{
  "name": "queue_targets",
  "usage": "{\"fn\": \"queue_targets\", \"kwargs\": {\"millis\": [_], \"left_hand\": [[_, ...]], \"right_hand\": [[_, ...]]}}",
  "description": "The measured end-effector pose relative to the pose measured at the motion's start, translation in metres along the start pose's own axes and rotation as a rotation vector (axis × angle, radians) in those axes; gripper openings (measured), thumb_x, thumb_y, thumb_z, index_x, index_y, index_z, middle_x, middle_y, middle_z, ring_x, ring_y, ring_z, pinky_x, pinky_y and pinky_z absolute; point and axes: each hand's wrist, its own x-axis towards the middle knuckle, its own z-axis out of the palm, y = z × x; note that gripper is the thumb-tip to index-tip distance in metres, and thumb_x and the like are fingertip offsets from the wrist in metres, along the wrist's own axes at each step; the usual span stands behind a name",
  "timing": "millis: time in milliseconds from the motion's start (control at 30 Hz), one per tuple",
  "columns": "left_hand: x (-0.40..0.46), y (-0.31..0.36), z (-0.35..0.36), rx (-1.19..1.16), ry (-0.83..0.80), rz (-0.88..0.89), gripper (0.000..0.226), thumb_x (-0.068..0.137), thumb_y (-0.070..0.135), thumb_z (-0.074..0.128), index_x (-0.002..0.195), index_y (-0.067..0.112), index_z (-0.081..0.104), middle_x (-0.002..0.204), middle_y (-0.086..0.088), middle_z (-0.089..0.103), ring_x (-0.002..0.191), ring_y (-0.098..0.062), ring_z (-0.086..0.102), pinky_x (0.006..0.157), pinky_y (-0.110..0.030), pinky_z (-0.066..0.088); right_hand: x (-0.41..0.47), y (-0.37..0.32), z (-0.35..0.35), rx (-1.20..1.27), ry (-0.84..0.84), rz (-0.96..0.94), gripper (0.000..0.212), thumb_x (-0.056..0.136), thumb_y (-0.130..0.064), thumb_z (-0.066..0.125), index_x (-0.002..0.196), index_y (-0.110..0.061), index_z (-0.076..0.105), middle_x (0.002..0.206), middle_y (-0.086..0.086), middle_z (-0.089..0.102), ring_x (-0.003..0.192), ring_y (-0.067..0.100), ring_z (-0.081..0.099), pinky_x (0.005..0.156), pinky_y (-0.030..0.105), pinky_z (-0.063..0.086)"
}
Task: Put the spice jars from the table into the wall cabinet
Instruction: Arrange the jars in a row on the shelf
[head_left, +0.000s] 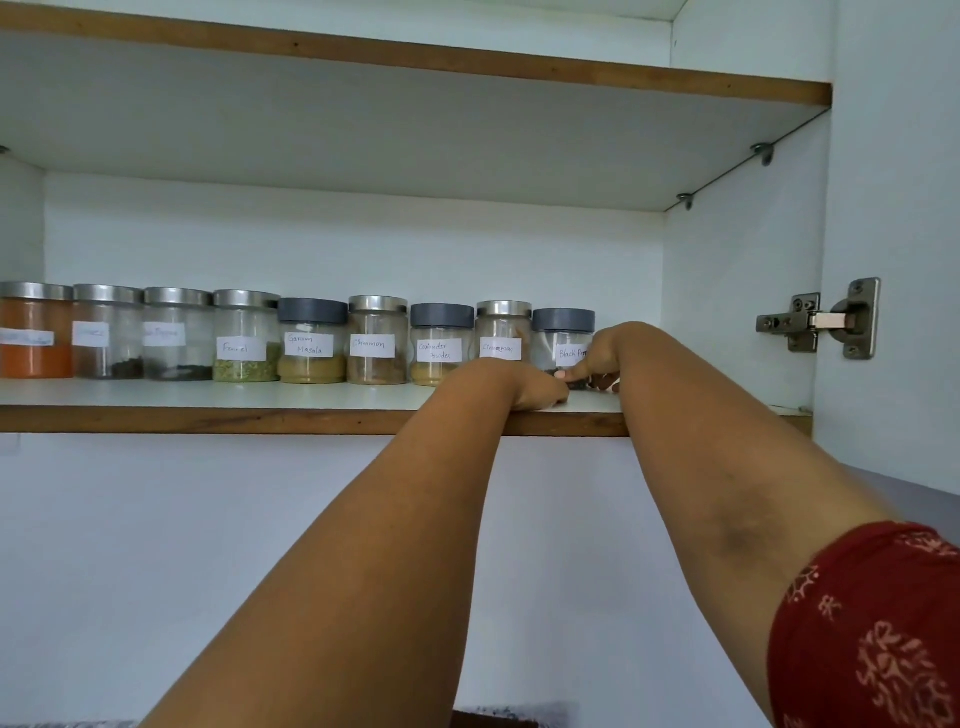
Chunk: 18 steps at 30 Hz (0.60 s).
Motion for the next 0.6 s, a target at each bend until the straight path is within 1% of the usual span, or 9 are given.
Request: {"fn": "queue_targets", "kwargs": {"millis": [67, 133, 200, 300, 367, 467, 533, 567, 600], "left_hand": [[-0.001, 0.000, -0.001, 0.005, 0.010, 0.003, 0.057, 0.098, 0.042, 0.039, 0.149, 0.016, 0.031, 0.149, -0.012, 0.035, 0.132, -0.026, 0.038, 0.096, -0.035, 0.032], [-0.002, 0.001, -0.001, 0.002, 0.026, 0.017, 0.057, 0.098, 0.043, 0.040, 0.148, 0.016, 0.032, 0.149, -0.011, 0.036, 0.133, -0.026, 0.038, 0.103, -0.036, 0.032], [-0.004, -0.002, -0.001, 0.008, 0.082, 0.015, 0.056, 0.096, 0.044, 0.045, 0.144, 0.015, 0.040, 0.145, -0.010, 0.042, 0.129, -0.025, 0.042, 0.100, -0.035, 0.035], [0.000, -0.007, -0.001, 0.028, 0.198, 0.028, 0.055, 0.088, 0.048, 0.054, 0.131, 0.014, 0.054, 0.130, -0.008, 0.055, 0.115, -0.024, 0.052, 0.091, -0.033, 0.042], [0.002, -0.011, 0.001, 0.044, 0.280, 0.045, 0.052, 0.085, 0.048, 0.056, 0.123, 0.014, 0.059, 0.120, -0.008, 0.060, 0.106, -0.023, 0.056, 0.086, -0.033, 0.046], [0.000, -0.013, 0.002, 0.047, 0.407, 0.091, 0.048, 0.084, 0.050, 0.055, 0.112, 0.012, 0.063, 0.106, -0.008, 0.066, 0.098, -0.024, 0.061, 0.082, -0.035, 0.051], [-0.004, -0.014, 0.003, 0.038, 0.469, 0.123, 0.045, 0.085, 0.046, 0.056, 0.107, 0.008, 0.064, 0.101, -0.010, 0.068, 0.095, -0.025, 0.063, 0.076, -0.034, 0.050], [-0.006, -0.015, 0.004, 0.039, 0.502, 0.133, 0.042, 0.085, 0.043, 0.056, 0.105, 0.007, 0.065, 0.099, -0.011, 0.068, 0.094, -0.026, 0.063, 0.072, -0.033, 0.049], [-0.009, -0.015, 0.004, 0.043, 0.541, 0.137, 0.039, 0.085, 0.040, 0.056, 0.103, 0.007, 0.065, 0.097, -0.011, 0.068, 0.091, -0.026, 0.064, 0.070, -0.032, 0.048]], "right_hand": [[-0.008, 0.000, -0.001, -0.039, -0.013, -0.002, 0.054, 0.070, -0.056, 0.077, 0.100, -0.014, 0.058, 0.108, 0.004, 0.062, 0.106, 0.023, 0.059, 0.100, 0.038, 0.045], [-0.015, 0.002, -0.003, -0.081, -0.001, 0.006, 0.069, 0.070, -0.058, 0.076, 0.117, -0.011, 0.057, 0.109, 0.005, 0.061, 0.103, 0.024, 0.057, 0.098, 0.037, 0.043], [-0.022, 0.001, -0.001, -0.113, 0.008, 0.032, 0.079, 0.071, -0.059, 0.075, 0.127, -0.009, 0.052, 0.119, 0.007, 0.058, 0.103, 0.024, 0.054, 0.098, 0.037, 0.041], [-0.033, 0.000, 0.000, -0.067, 0.003, 0.048, 0.086, 0.074, -0.053, 0.075, 0.139, -0.007, 0.042, 0.135, 0.009, 0.054, 0.117, 0.024, 0.053, 0.105, 0.038, 0.040], [-0.043, -0.003, 0.003, -0.076, 0.010, 0.018, 0.079, 0.080, -0.049, 0.072, 0.139, -0.007, 0.042, 0.131, 0.010, 0.055, 0.117, 0.025, 0.054, 0.103, 0.036, 0.041], [-0.062, -0.009, 0.012, -0.216, 0.069, -0.059, 0.053, 0.093, -0.047, 0.056, 0.128, -0.007, 0.051, 0.109, 0.007, 0.053, 0.096, 0.021, 0.052, 0.085, 0.029, 0.040], [-0.076, -0.012, 0.020, -0.280, 0.114, -0.089, 0.043, 0.099, -0.043, 0.046, 0.123, -0.008, 0.054, 0.103, 0.007, 0.053, 0.089, 0.020, 0.053, 0.082, 0.030, 0.038], [-0.081, -0.013, 0.025, -0.283, 0.137, -0.100, 0.041, 0.101, -0.039, 0.042, 0.125, -0.008, 0.053, 0.108, 0.008, 0.056, 0.093, 0.021, 0.055, 0.085, 0.031, 0.040], [-0.087, -0.014, 0.028, -0.270, 0.156, -0.105, 0.041, 0.102, -0.035, 0.040, 0.132, -0.008, 0.050, 0.121, 0.010, 0.055, 0.105, 0.023, 0.056, 0.091, 0.032, 0.040]]}}
